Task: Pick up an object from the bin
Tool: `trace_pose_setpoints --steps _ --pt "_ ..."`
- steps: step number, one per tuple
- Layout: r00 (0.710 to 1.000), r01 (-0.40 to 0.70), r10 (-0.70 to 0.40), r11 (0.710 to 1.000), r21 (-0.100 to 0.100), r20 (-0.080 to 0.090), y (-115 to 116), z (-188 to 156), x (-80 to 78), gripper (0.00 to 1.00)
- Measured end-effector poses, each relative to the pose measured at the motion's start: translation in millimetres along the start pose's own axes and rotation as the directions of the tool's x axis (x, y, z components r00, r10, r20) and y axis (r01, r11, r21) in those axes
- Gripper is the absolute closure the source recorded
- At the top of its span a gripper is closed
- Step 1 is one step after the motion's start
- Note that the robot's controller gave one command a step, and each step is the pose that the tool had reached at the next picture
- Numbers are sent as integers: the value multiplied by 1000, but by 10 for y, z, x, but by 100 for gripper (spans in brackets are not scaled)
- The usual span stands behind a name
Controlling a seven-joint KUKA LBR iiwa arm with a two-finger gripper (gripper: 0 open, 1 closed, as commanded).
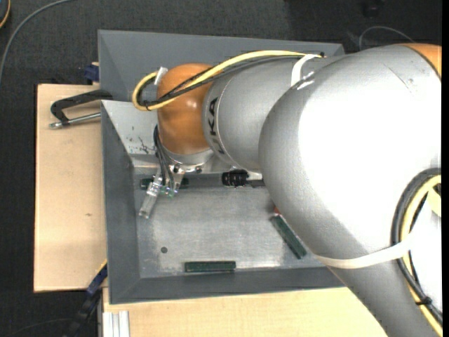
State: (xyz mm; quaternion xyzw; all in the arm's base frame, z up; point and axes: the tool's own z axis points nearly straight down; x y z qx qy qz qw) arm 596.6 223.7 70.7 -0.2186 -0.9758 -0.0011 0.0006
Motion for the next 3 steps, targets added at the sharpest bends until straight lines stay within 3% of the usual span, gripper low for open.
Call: trace_pose_setpoints --steps 1,3 --pt "1000 0 0 1000 0 0 -1 1 0 100" --pt "1000 0 0 1000 -4 4 25 -198 -17 100"
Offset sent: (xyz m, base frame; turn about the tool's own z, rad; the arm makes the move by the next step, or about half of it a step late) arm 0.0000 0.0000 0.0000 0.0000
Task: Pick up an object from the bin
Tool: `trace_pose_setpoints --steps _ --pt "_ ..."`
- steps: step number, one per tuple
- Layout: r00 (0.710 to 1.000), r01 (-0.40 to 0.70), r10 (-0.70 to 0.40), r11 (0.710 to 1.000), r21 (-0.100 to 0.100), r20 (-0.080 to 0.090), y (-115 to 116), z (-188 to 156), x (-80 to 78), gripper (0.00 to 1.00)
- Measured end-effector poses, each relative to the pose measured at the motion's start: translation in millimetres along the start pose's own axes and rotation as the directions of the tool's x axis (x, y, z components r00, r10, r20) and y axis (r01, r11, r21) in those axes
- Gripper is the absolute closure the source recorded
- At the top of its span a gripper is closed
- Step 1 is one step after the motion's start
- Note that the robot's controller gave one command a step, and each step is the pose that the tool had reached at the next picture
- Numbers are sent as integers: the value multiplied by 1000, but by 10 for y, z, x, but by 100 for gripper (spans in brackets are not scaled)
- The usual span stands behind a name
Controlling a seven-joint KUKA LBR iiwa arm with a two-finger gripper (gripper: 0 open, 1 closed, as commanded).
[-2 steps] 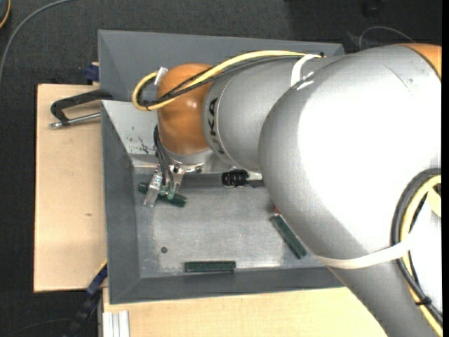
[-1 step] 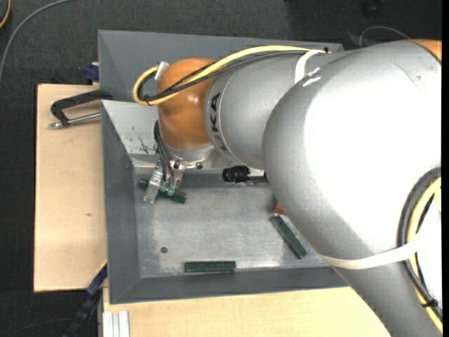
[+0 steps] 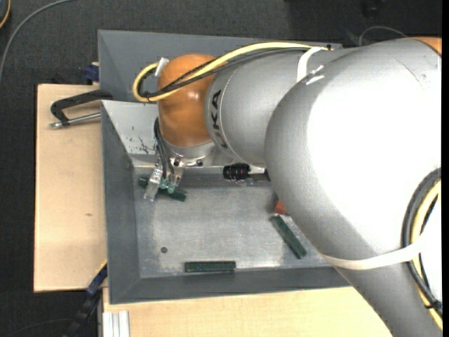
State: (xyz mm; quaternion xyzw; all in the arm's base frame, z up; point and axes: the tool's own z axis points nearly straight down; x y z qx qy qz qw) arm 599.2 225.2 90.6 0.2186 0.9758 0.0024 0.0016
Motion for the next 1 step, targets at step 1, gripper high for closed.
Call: trace_pose_setpoints --steps 1 --pt "1000 2 -2 1000 -2 4 24 -709 -18 100"
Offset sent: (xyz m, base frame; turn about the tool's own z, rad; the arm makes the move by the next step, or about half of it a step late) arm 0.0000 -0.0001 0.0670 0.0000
